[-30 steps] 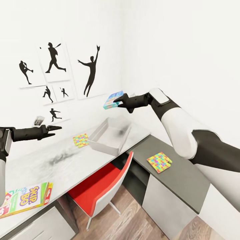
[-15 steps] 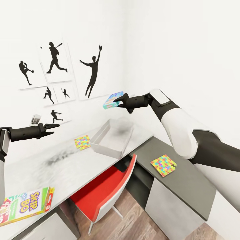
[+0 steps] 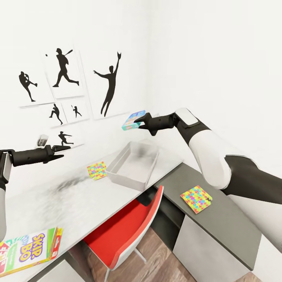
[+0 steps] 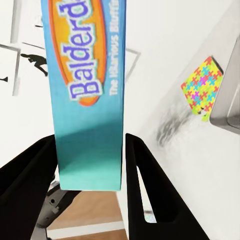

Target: Put all the toys in the child's room - the three board games (two on the bed and one on the table), the two jigsaw puzzles on the table, and the tennis ball on the table - inside the toy box on the table in the child's room.

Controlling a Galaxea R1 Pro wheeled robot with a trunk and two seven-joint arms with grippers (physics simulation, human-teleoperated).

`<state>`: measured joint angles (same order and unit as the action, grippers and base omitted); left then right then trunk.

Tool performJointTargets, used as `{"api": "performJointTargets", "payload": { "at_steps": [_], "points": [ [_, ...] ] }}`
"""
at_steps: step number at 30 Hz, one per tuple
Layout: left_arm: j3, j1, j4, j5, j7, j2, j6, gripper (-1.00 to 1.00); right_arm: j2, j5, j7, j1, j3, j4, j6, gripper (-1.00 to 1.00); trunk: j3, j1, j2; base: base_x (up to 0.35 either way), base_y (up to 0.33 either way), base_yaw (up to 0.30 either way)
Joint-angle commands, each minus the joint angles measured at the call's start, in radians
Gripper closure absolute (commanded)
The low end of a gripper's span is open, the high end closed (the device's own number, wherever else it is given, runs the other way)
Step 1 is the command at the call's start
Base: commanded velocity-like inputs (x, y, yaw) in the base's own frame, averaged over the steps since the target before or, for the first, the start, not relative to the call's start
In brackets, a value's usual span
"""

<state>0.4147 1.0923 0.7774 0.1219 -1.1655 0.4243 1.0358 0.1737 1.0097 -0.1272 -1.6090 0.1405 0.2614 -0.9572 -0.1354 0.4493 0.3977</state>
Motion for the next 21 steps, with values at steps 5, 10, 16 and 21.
{"api": "performJointTargets", "payload": {
  "at_steps": [5,10,16,21],
  "points": [
    [0.003,0.001,0.0,0.011,-0.009,-0.001,0.007,-1.0,0.001,0.006,-0.03,0.0,0.008,0.001,-0.003,1.0,-0.002,0.001,0.002,0.004,0.003,0.0],
    [0.003,0.001,0.0,0.011,-0.009,0.0,0.007,-1.0,0.001,0.006,-0.052,0.001,0.008,0.0,-0.003,1.0,-0.002,0.001,0.002,0.031,0.079,0.0],
    [0.004,0.001,0.0,0.01,-0.01,0.001,0.007,-1.0,0.001,0.004,-0.055,0.012,0.008,-0.008,-0.001,1.0,-0.002,0.001,0.002,0.007,0.015,0.0],
    [0.003,0.001,0.0,0.009,-0.011,0.0,0.007,-1.0,0.001,0.0,-0.055,0.014,0.006,-0.065,0.001,1.0,-0.002,0.001,0.002,0.0,0.001,0.0]
  ]
}}
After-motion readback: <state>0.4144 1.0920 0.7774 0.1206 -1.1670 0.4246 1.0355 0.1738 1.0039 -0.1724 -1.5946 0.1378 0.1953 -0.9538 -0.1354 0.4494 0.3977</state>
